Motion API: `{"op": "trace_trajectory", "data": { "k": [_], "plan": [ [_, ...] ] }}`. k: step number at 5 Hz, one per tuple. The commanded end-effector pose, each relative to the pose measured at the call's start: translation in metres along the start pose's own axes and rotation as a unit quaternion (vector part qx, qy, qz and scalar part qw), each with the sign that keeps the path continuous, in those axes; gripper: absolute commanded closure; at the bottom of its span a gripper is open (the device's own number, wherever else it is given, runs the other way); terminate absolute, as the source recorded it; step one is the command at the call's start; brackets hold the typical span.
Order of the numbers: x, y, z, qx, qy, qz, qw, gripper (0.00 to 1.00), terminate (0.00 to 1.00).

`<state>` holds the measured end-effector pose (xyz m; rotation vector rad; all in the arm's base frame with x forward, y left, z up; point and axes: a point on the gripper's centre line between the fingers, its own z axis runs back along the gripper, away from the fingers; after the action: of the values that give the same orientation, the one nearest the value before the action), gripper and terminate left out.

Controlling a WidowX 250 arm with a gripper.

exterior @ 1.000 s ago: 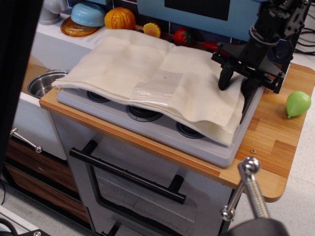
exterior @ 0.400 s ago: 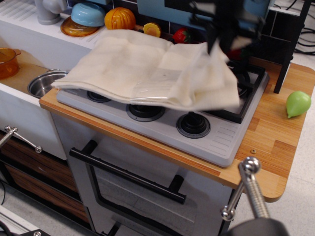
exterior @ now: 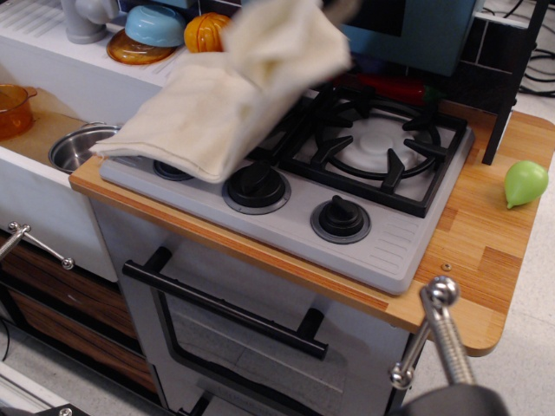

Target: Fold cloth in half

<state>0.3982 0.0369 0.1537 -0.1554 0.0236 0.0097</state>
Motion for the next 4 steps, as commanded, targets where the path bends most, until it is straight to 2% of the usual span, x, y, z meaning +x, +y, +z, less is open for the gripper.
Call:
{"op": "trace_trajectory", "data": {
  "k": [1,2,4],
  "plan": [
    [0.019,0.07,0.012,0.053,0.018,-0.033,0.9979,1.0,0.0],
    [0.026,0.121,-0.004,0.112,0.058,-0.037,0.9913,0.0,0.0],
    [0.026,0.121,-0.004,0.112,0.058,-0.037,0.9913,0.0,0.0]
  ]
}}
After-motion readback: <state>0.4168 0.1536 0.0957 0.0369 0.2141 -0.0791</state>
